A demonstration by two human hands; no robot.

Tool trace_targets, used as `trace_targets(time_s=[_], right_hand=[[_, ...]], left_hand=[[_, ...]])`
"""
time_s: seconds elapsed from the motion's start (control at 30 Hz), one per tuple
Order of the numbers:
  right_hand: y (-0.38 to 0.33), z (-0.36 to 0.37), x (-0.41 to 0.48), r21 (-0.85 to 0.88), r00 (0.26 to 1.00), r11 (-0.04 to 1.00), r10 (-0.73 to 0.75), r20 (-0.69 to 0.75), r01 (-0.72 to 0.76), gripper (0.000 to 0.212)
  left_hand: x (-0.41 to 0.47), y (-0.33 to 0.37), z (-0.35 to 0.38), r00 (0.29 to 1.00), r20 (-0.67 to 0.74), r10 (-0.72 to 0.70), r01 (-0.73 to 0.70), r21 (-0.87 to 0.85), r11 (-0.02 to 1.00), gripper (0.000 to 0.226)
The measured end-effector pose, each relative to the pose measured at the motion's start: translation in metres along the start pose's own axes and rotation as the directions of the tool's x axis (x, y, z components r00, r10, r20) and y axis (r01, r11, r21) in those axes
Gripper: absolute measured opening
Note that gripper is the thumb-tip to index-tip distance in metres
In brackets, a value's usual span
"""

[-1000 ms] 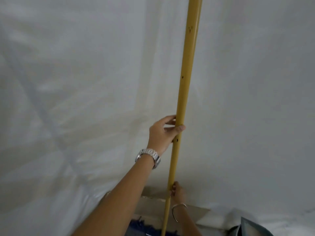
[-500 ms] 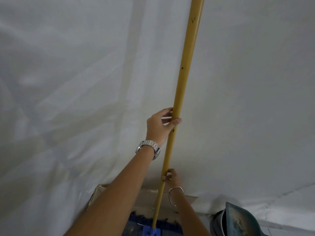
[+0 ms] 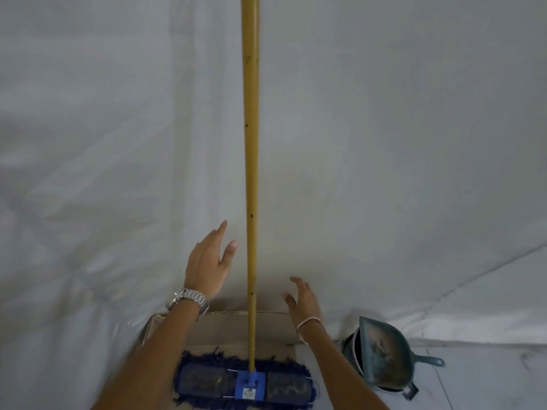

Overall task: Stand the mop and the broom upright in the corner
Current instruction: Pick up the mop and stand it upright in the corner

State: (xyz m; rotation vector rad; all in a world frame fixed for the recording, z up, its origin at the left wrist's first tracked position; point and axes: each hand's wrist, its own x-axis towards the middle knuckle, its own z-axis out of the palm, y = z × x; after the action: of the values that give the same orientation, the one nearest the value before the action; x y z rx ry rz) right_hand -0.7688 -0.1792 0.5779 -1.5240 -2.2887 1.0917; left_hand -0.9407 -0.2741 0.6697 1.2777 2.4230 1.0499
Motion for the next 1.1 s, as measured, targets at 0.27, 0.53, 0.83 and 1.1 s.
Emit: trace_targets(time_s=[0.27,0.53,0.83,1.1], right_hand=[[0.002,-0.121,-0.070,-0.294,0.956,0.928,-0.270,-0.115,0.227,0.041],[0.063,-0.259,-0.143,-0.448,0.916,0.871,-0.329,-0.229,0.201,0.042],[0.253,-0.417,-0.252,-0.525,0.918,0.846,-0.280,-0.282,0.097,0.041],[0.383,-0.485,-0.292,-0.532,0.954,0.845,-0.205,-0.218,0.060,0.040]], left_hand=[[-0.046,0.095,0.005,0.998,-0.016,0.067,-0.062,0.188,0.980,0.054],[-0.109,0.245,0.052,0.964,-0.095,0.247,-0.215,0.264,0.940,0.053],[-0.256,0.411,0.221,0.975,0.073,0.211,-0.222,0.204,0.954,0.054],[-0.325,0.473,0.325,0.976,0.142,0.167,-0.196,0.225,0.955,0.055]])
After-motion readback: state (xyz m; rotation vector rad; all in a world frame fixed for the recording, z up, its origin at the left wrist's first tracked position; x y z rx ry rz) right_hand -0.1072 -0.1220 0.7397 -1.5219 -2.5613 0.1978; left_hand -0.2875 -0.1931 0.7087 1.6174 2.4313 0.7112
